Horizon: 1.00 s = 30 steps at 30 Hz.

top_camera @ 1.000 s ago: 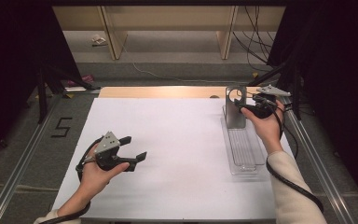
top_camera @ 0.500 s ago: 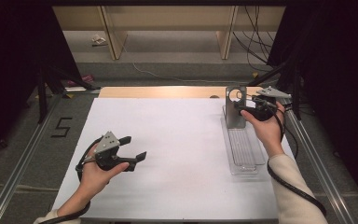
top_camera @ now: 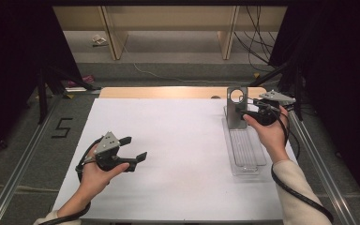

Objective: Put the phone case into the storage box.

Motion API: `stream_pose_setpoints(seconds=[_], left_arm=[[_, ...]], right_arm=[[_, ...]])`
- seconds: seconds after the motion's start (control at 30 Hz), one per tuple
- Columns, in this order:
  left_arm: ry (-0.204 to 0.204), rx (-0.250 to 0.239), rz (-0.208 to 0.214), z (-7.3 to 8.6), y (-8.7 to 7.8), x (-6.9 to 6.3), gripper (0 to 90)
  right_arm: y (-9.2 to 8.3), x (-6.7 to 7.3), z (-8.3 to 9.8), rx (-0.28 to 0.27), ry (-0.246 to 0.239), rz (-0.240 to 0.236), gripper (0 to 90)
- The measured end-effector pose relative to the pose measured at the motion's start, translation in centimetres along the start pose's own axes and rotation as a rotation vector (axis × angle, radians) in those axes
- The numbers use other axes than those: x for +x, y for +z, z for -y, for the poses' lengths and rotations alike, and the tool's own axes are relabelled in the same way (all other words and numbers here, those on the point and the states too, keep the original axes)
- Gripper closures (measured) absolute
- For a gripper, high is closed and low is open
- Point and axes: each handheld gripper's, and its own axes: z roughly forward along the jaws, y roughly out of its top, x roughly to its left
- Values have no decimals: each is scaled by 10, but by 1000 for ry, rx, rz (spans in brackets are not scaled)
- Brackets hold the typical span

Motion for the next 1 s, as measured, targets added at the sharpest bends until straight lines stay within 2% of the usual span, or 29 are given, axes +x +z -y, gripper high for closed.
stream_pose_setpoints(seconds=[0.77,1.0], left_arm=[[6,-3,-3,0,0,1,149],[6,-2,-4,0,0,1,149]], right_arm=[[-27,21,11,-9,-22,-57,162],[-37,25,14,-27,-9,-82,162]])
